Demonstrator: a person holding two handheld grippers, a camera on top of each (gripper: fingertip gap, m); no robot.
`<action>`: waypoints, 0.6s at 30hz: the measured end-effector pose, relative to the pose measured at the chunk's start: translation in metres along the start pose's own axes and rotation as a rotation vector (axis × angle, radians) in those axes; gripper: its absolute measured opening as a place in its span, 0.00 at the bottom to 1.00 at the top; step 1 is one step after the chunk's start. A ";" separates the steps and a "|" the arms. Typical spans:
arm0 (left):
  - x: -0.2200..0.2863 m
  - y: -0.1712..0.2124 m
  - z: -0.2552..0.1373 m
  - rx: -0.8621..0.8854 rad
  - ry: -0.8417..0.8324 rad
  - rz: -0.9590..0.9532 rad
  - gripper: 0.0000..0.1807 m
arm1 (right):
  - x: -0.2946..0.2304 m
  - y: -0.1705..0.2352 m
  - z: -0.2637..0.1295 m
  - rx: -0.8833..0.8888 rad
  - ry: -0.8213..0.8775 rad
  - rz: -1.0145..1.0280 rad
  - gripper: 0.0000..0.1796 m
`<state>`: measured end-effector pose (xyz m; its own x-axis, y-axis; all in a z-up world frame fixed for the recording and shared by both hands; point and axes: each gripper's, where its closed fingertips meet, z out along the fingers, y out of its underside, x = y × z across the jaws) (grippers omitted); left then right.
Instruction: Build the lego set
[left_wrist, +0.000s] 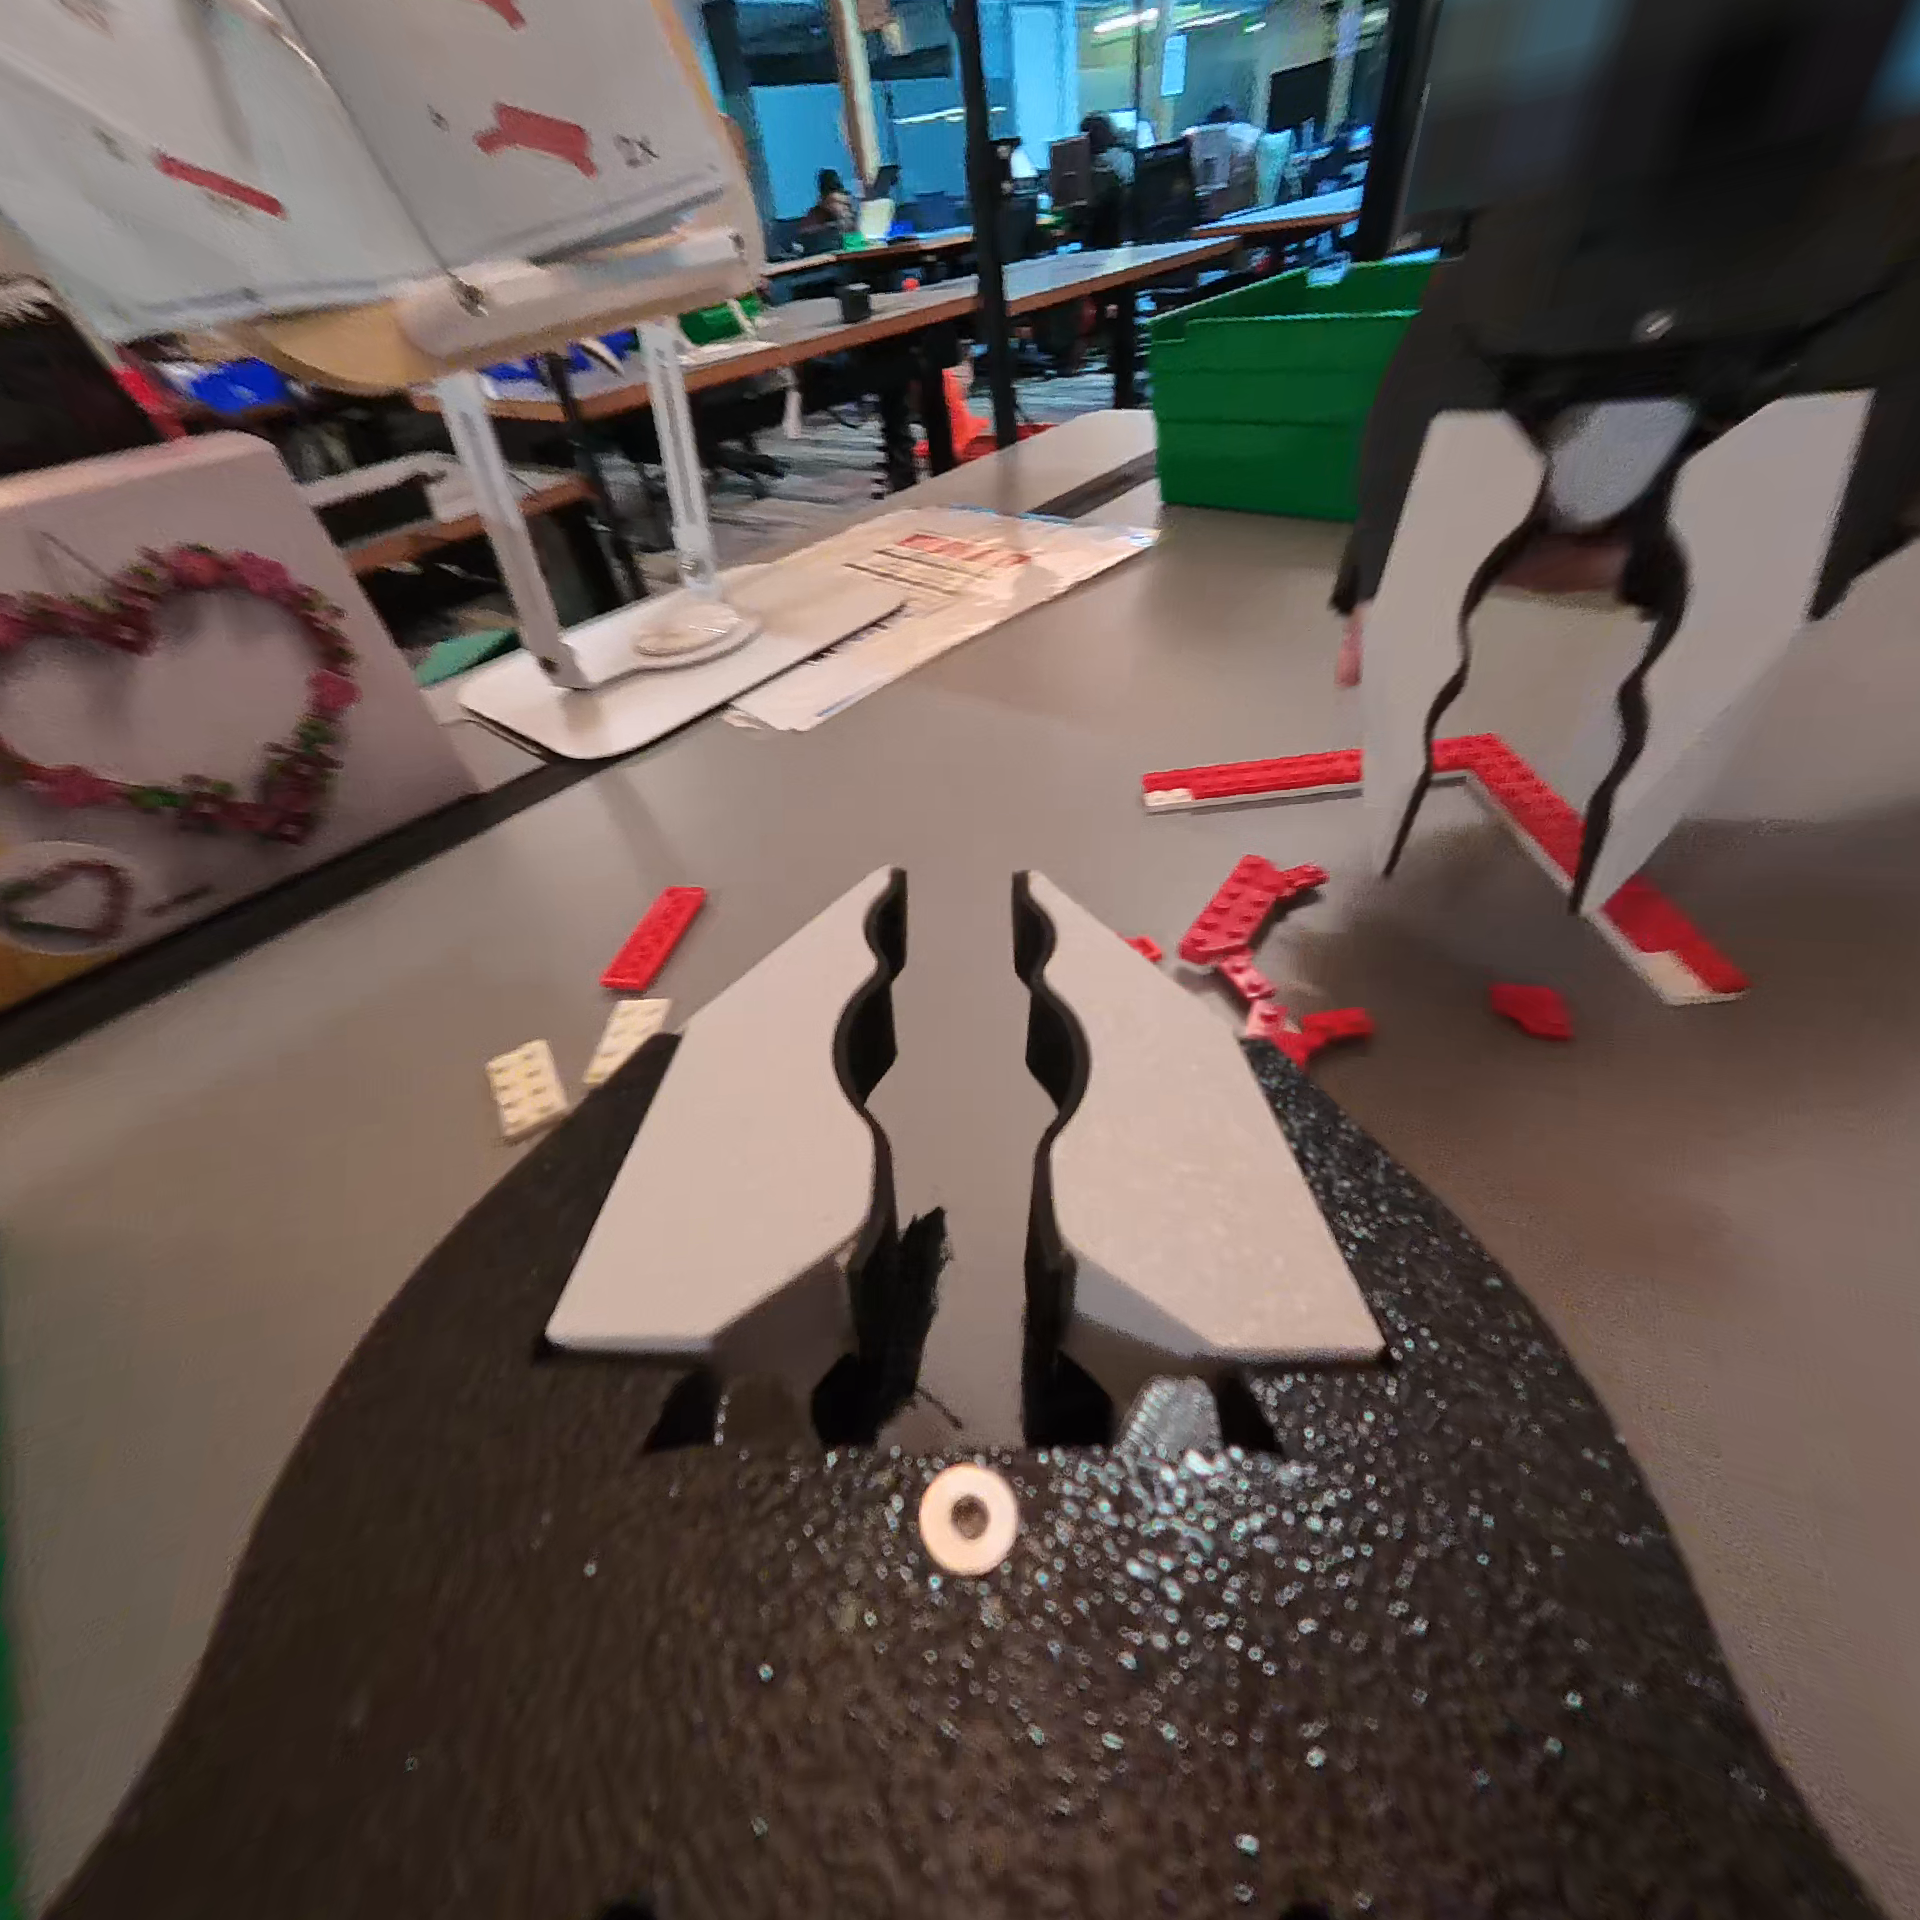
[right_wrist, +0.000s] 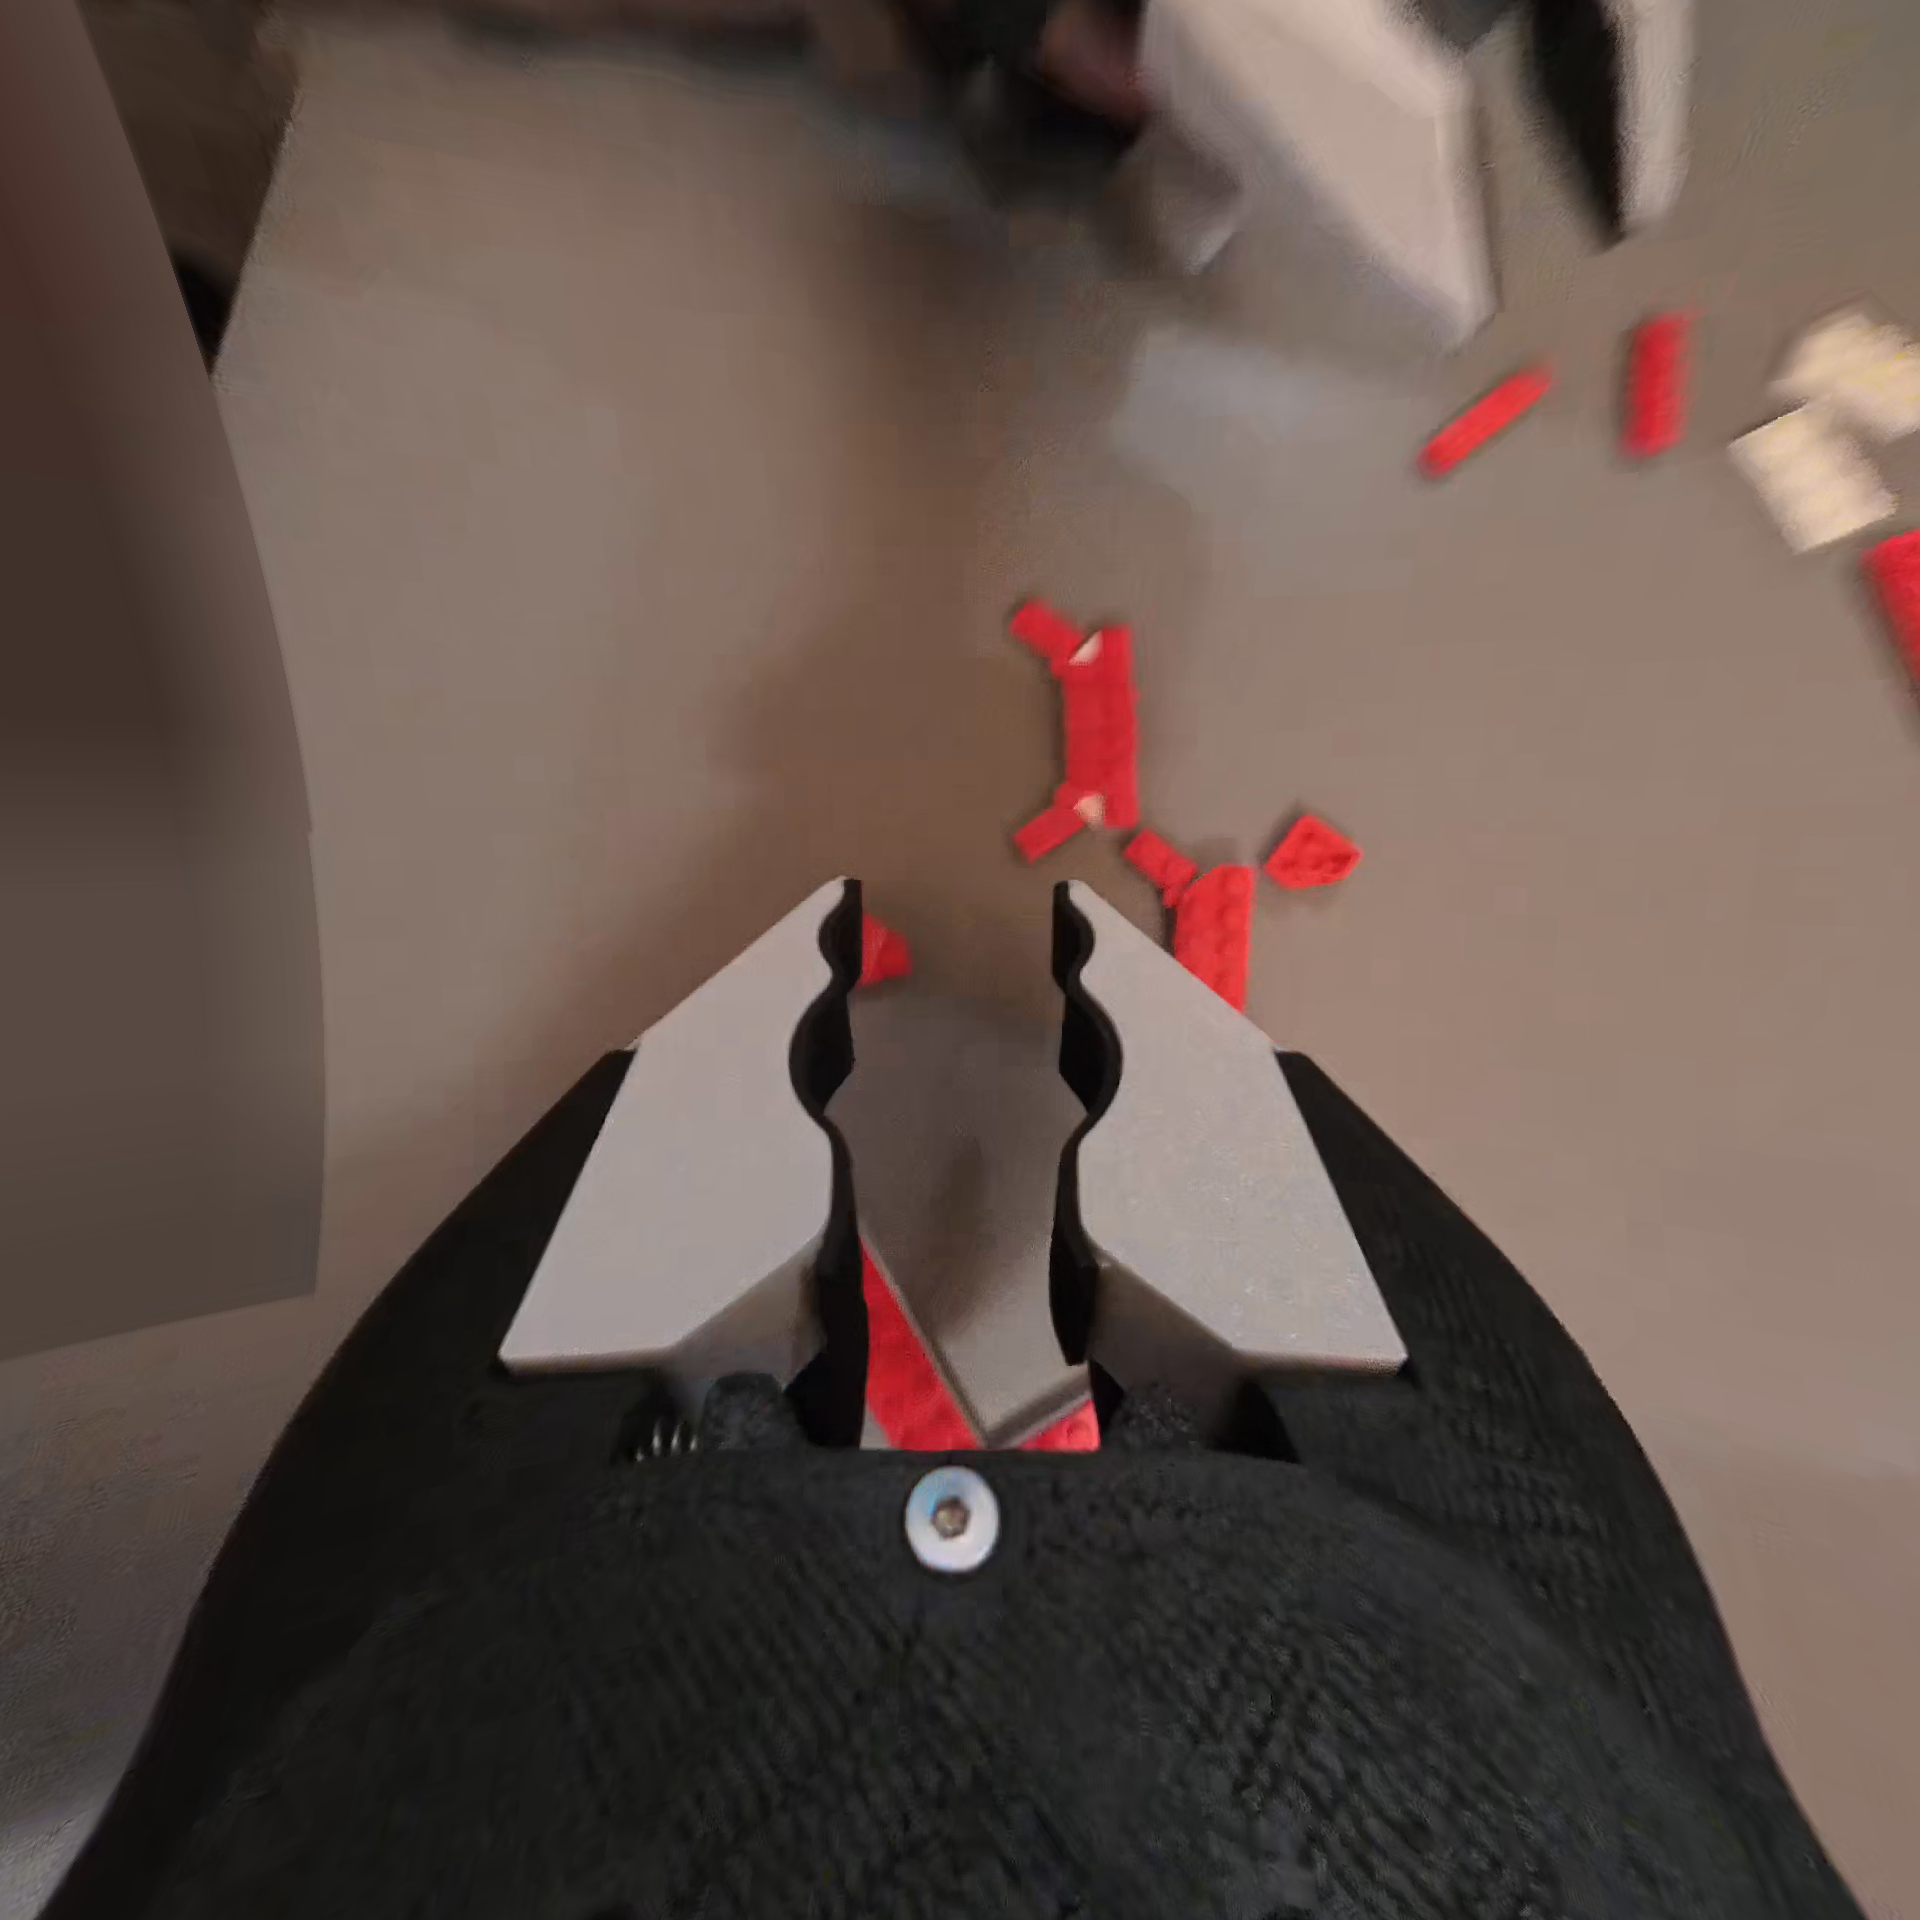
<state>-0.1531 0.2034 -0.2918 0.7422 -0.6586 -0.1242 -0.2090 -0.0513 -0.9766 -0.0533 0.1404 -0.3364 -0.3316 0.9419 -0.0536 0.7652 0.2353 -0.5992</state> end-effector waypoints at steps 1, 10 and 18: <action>-0.003 -0.001 0.000 0.005 -0.032 0.031 0.09 | 0.006 -0.007 -0.004 0.097 0.076 0.005 0.20; -0.013 -0.017 -0.009 0.099 -0.156 0.147 0.11 | 0.022 0.000 -0.038 0.546 0.453 0.155 0.21; -0.018 -0.016 -0.010 0.079 -0.203 0.218 0.11 | -0.015 -0.004 -0.021 0.500 0.272 0.246 0.18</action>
<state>-0.1695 0.2080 -0.2721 0.7992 -0.4834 -0.3571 -0.3329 0.1386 -0.9327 -0.0400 0.1307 -0.3157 0.0245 0.9971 -0.0714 0.4280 -0.0750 -0.9007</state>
